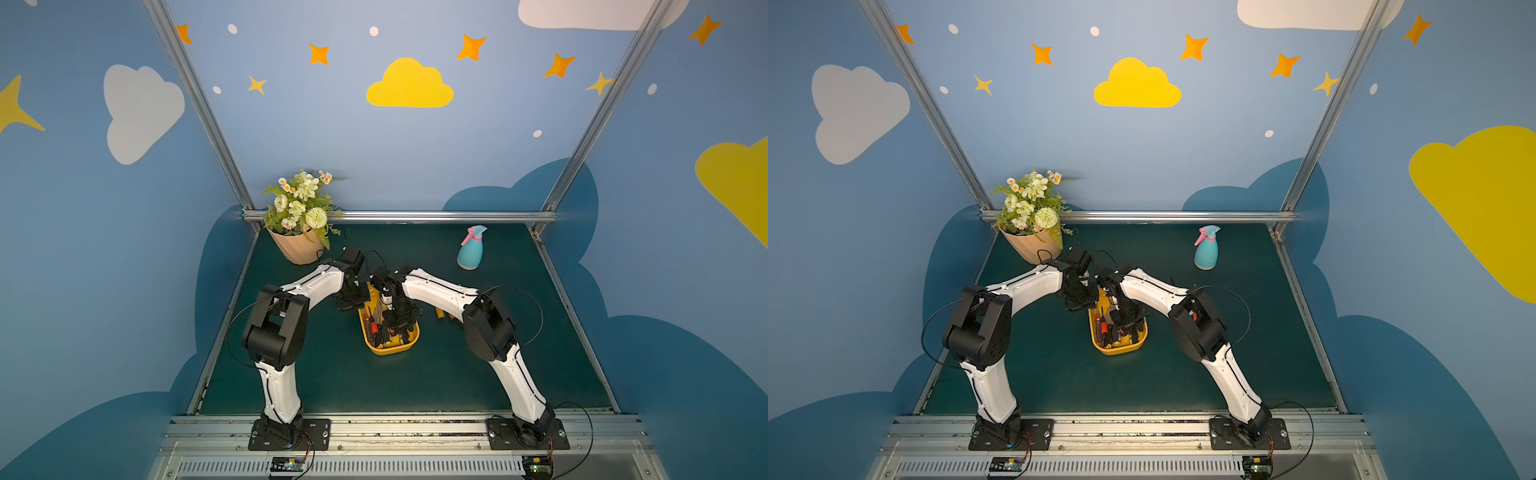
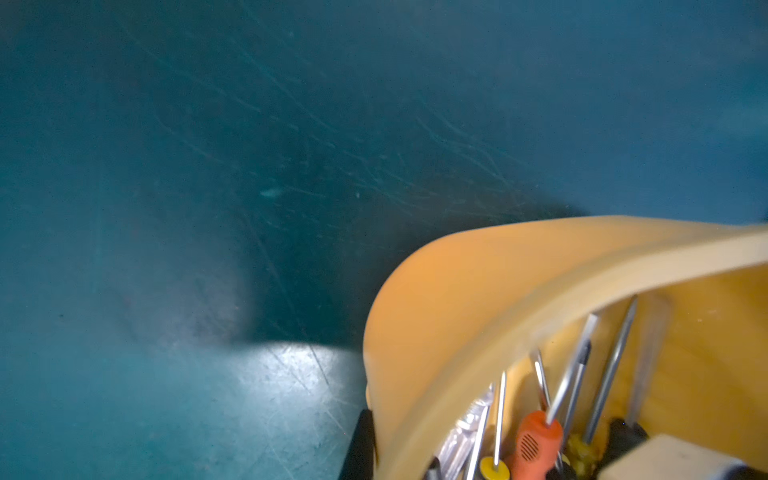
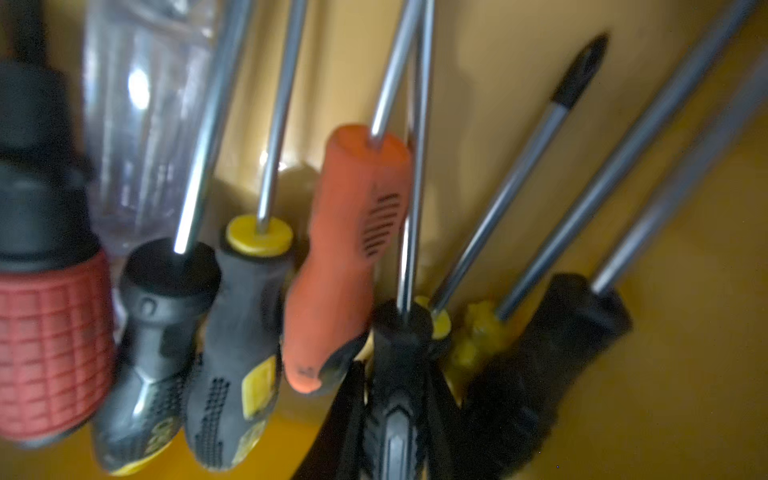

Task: Take out the screwdriver from the storage box
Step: Pick up the screwdriver from the storage box.

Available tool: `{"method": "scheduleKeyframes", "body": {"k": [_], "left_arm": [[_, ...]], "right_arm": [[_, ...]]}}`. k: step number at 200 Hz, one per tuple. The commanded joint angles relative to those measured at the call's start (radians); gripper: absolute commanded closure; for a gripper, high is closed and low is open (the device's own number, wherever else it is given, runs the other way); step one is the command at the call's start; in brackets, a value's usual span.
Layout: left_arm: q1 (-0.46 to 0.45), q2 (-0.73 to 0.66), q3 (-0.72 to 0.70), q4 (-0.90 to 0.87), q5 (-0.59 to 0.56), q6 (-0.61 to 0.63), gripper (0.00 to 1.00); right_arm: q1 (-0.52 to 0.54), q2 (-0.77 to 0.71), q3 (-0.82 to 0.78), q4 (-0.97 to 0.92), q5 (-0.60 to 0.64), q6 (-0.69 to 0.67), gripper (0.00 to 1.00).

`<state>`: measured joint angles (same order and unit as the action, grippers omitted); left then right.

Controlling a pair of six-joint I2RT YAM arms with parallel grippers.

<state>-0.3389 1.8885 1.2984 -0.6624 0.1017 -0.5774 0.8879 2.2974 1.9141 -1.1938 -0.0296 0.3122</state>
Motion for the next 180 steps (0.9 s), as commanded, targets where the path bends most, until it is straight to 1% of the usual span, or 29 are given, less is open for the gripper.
{"method": "scheduleKeyframes", "body": {"k": [1,48,77,104,134,156,180], "left_arm": [[0.006,-0.059,0.000,-0.020,0.016,0.001,0.98],[0.006,-0.048,0.005,-0.021,0.015,-0.002,0.98],[0.006,-0.043,0.009,-0.020,0.015,-0.001,0.98],[0.007,-0.037,0.010,-0.019,0.016,-0.002,0.98],[0.006,-0.035,0.013,-0.019,0.018,-0.002,0.97],[0.007,-0.037,0.015,-0.020,0.017,0.000,0.98],[0.007,-0.037,0.015,-0.024,0.013,0.001,0.97]], "right_arm": [[-0.010,0.032,-0.061,0.021,0.010,0.005,0.84],[-0.011,-0.129,-0.122,0.115,0.029,0.005,0.94],[-0.013,-0.203,-0.123,0.139,0.043,-0.007,0.96],[-0.016,-0.238,-0.110,0.148,0.041,-0.022,0.97],[-0.017,-0.239,-0.082,0.131,0.031,-0.035,0.98],[-0.020,-0.255,-0.086,0.131,0.047,-0.029,0.98],[-0.034,-0.291,-0.107,0.134,0.094,-0.023,0.99]]}}
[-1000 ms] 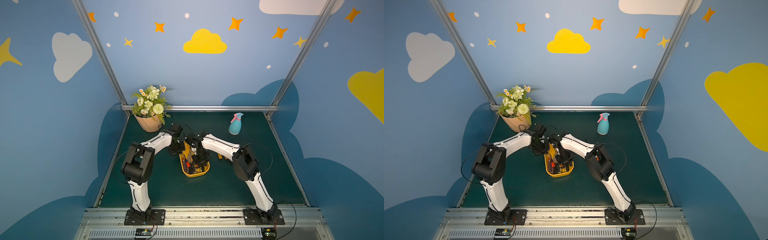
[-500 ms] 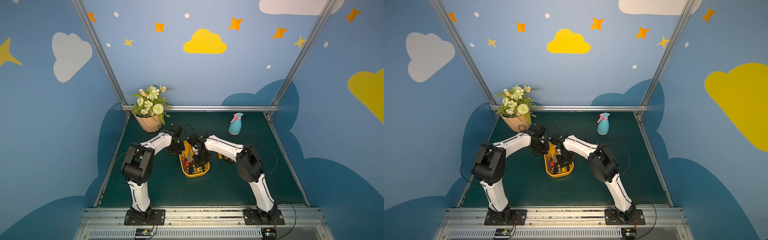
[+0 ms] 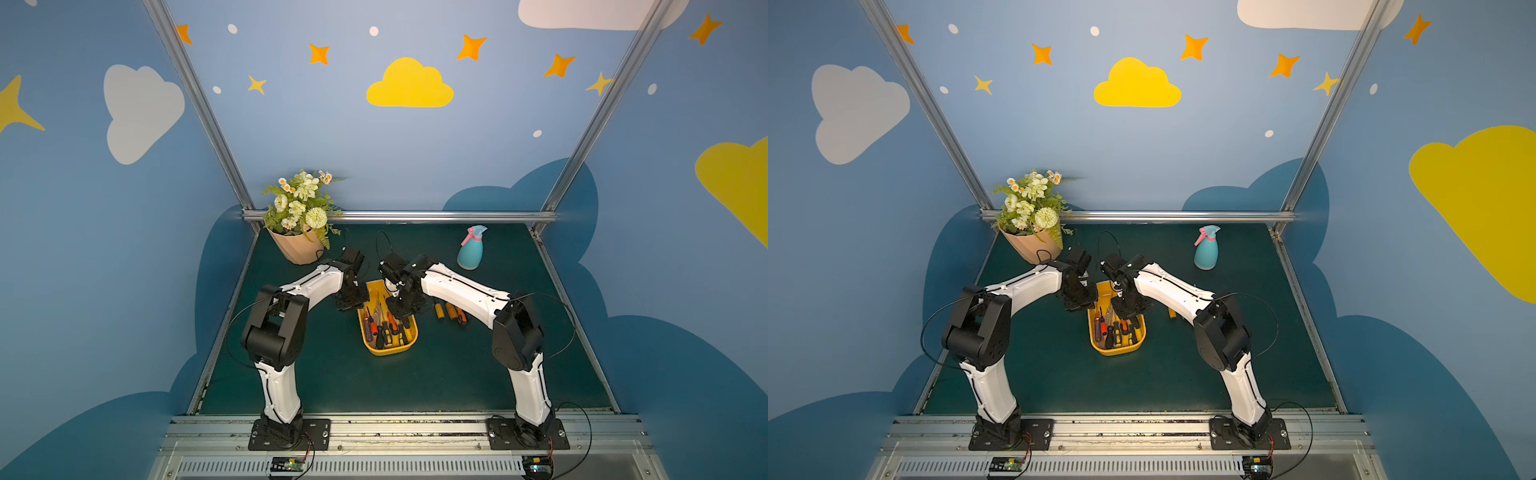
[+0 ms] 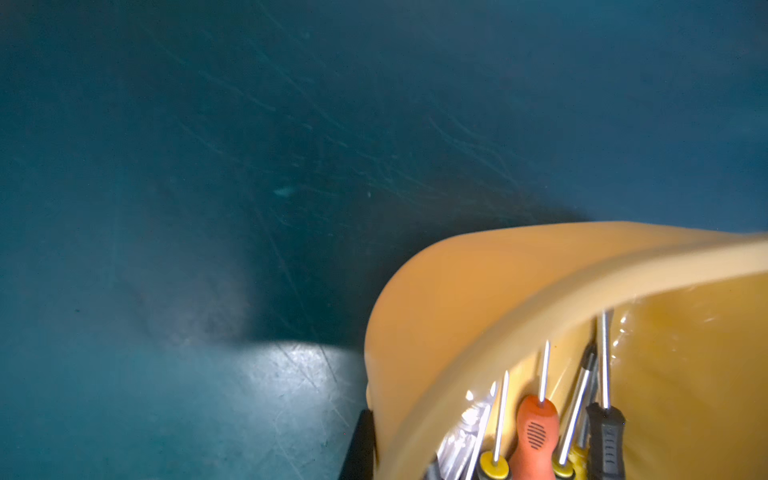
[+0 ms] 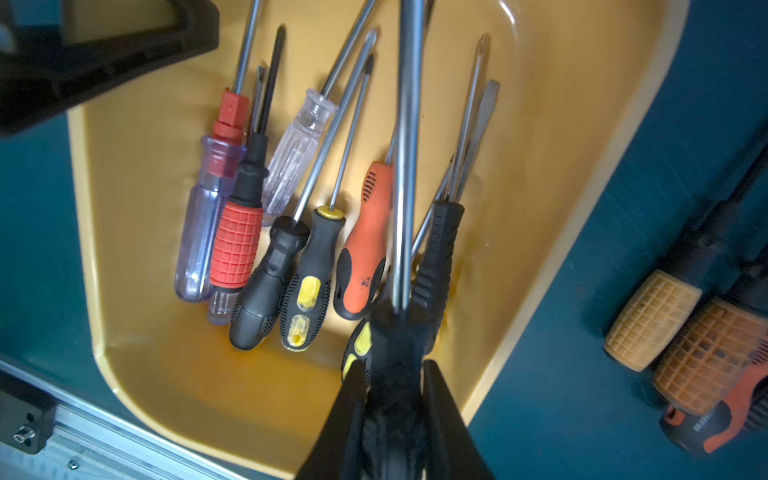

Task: Take out the screwdriver from the storage box
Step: Pick up the screwdriver from the storage box, then place the screwdriver at the center of the board.

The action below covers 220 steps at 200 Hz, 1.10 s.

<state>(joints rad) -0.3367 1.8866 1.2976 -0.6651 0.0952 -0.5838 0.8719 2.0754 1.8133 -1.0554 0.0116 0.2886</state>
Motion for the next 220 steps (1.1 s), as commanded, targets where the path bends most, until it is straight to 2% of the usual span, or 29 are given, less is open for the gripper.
{"method": "scheduleKeyframes", "body": {"k": [1,57,90,176,199,220], "left_arm": [[0.004,-0.035,0.015,-0.021,0.019,0.008,0.98],[0.004,-0.034,0.011,-0.021,0.018,0.008,0.98],[0.004,-0.036,0.015,-0.023,0.018,0.011,0.98],[0.007,-0.041,0.023,-0.036,0.011,0.015,0.98],[0.007,-0.039,0.023,-0.036,0.010,0.018,0.98],[0.007,-0.032,0.033,-0.040,0.012,0.024,0.98]], "right_arm": [[-0.019,-0.071,-0.007,-0.004,0.054,0.001,0.99],[-0.136,-0.118,-0.079,0.006,0.068,-0.004,0.98],[-0.181,-0.033,-0.079,-0.027,0.063,0.008,0.98],[-0.223,0.185,0.043,-0.093,0.058,0.039,0.97],[-0.232,0.201,0.049,-0.107,0.085,0.035,0.91],[-0.234,0.207,0.046,-0.115,0.101,0.037,0.89]]}}
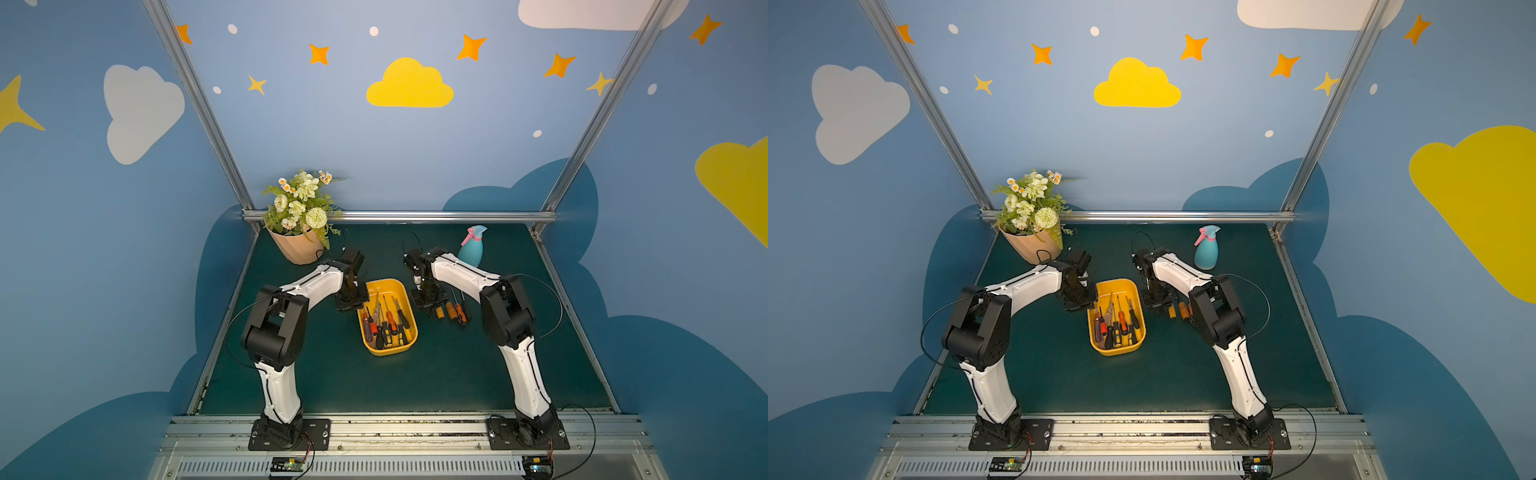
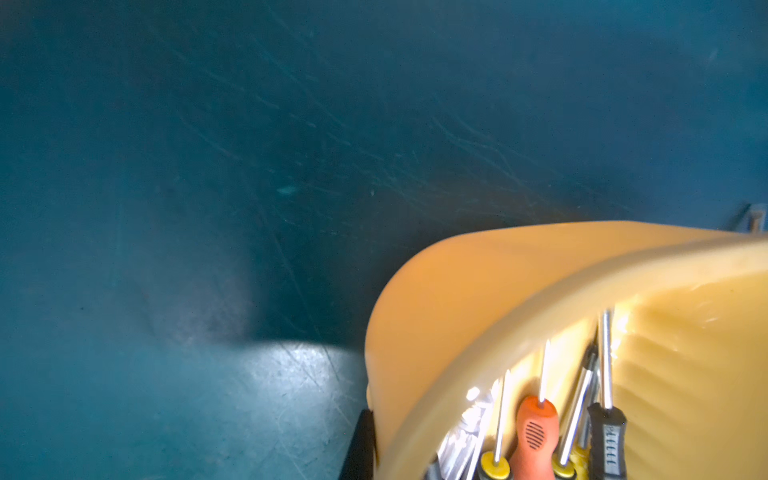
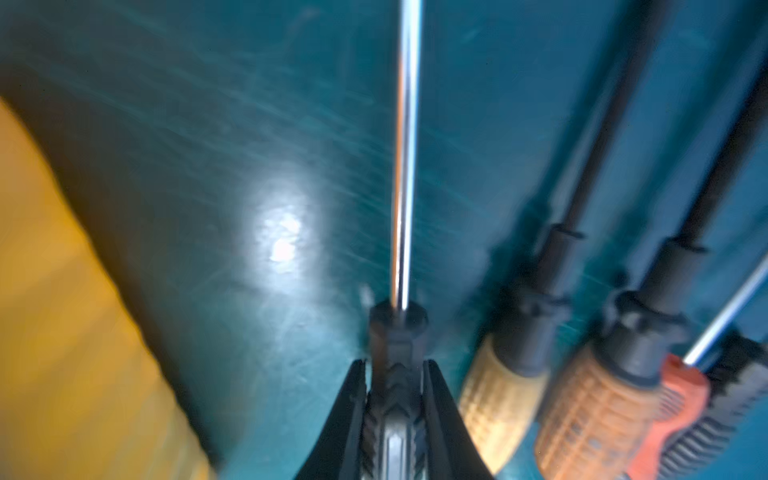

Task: Take out the screwdriver from the storage box
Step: Place the screwdriver at the center of the board.

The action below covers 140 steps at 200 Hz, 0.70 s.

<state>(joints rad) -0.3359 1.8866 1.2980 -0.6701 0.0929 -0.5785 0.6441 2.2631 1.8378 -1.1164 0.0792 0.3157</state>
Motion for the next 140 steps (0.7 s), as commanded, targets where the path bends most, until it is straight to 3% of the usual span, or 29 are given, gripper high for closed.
{"method": "scheduleKeyframes", "body": {"k": [1,34,76,140], "left_arm": [[0.007,-0.031,0.033,-0.036,0.014,0.019,0.98],[0.008,-0.024,0.046,-0.038,0.019,0.019,0.97],[0.006,-0.032,0.034,-0.032,0.022,0.019,0.98],[0.007,-0.037,0.024,-0.029,0.019,0.015,0.98]], "right_arm": [[-0.006,0.019,0.022,-0.054,0.033,0.010,0.88],[-0.008,0.039,0.026,-0.061,0.018,0.020,0.85],[0.000,0.022,0.019,-0.052,0.028,0.041,0.68],[0.005,-0.099,-0.024,0.011,0.036,0.052,0.63]]}}
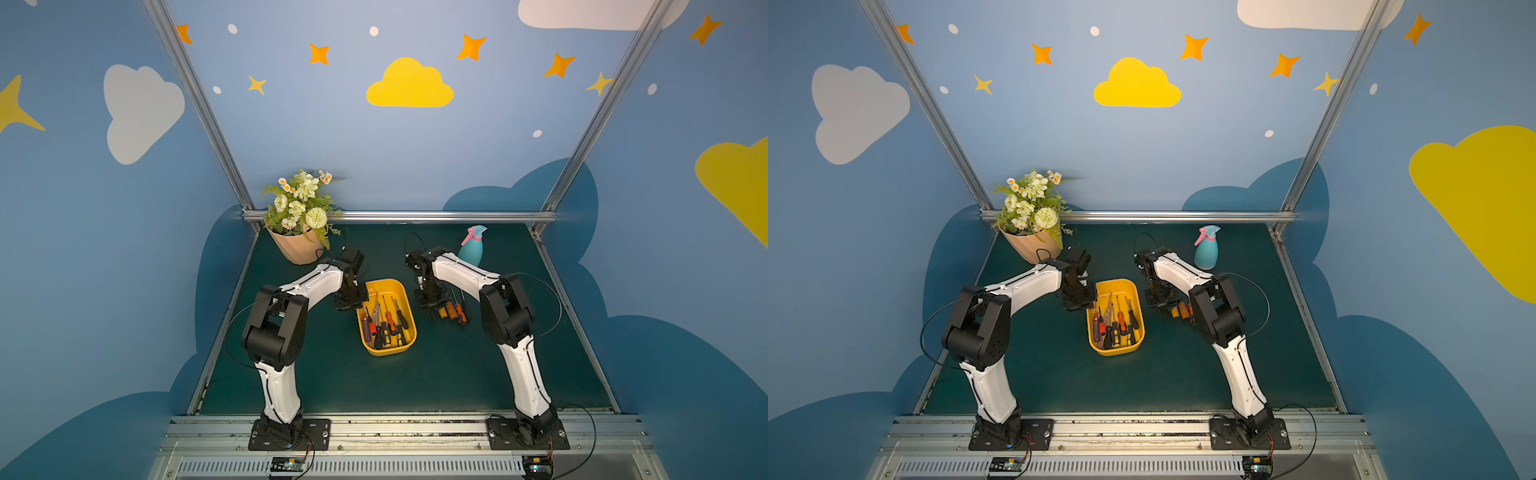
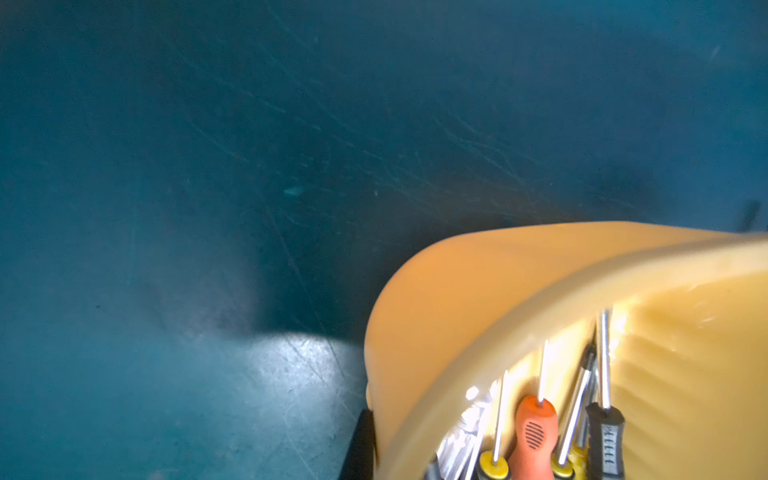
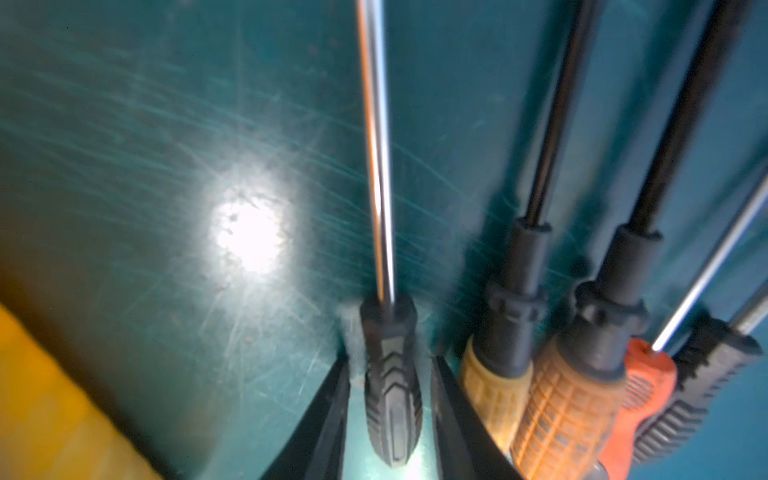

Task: Take out the screwdriver from the storage box
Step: Place the screwdriver at the center of the board.

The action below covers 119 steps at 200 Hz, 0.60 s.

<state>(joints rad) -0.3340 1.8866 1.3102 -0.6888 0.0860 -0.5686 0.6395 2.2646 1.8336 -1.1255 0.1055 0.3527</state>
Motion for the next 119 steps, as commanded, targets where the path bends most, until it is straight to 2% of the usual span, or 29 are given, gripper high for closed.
{"method": "scheduleKeyframes", "body": {"k": [1,41,56,119], "left_arm": [[0.006,-0.036,0.012,-0.011,0.026,0.005,0.98],[0.003,-0.027,0.018,-0.008,0.031,0.004,0.98],[0.003,-0.026,0.018,-0.008,0.029,0.005,0.98],[0.004,-0.027,0.017,-0.005,0.034,0.000,0.98]], "right_arm": [[0.010,-0.103,-0.021,0.022,0.009,0.014,0.63],[0.045,-0.250,-0.048,0.090,0.020,-0.003,0.60],[0.066,-0.290,-0.046,0.123,-0.019,-0.038,0.58],[0.148,-0.247,0.051,0.105,-0.224,-0.067,0.58]]}}
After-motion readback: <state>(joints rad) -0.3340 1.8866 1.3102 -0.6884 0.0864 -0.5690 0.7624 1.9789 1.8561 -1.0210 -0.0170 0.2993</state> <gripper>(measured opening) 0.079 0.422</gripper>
